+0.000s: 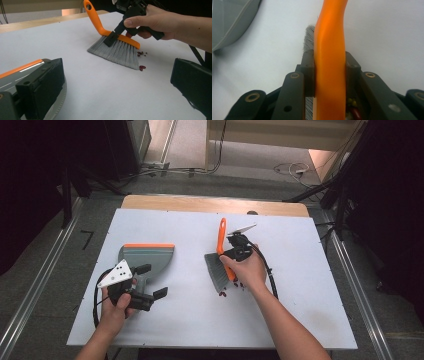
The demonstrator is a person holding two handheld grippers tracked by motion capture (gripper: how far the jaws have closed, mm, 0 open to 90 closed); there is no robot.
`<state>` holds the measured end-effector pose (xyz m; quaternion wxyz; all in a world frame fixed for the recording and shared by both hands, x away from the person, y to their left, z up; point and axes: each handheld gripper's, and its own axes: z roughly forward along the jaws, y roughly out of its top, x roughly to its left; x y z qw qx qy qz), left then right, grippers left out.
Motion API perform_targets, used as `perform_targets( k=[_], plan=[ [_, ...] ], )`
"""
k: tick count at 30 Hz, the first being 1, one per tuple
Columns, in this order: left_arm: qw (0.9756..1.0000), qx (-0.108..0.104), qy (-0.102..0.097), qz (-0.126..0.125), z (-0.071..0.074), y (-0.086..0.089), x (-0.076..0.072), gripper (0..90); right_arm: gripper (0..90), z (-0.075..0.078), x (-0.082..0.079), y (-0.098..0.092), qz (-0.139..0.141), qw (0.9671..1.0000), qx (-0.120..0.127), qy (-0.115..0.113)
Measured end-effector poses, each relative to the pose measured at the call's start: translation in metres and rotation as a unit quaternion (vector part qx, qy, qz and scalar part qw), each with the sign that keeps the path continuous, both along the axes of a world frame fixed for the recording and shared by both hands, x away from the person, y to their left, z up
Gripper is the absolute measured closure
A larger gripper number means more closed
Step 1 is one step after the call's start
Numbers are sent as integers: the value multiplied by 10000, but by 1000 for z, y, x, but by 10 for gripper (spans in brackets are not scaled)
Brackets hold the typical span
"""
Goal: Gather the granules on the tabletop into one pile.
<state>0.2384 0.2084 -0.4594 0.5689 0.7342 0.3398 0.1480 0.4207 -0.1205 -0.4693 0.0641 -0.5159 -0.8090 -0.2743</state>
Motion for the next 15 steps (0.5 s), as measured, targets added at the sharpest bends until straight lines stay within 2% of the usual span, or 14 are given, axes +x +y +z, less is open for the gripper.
perform_targets(
  k=[6,15],
  plan=[
    [10000,3,14,-2,0,0,0,0,672,-1,5,-22,-218,9997,73,57],
    [10000,14,38,-13,-1,-2,0,0,671,-2,6,-37,-369,9992,100,79]
  ],
)
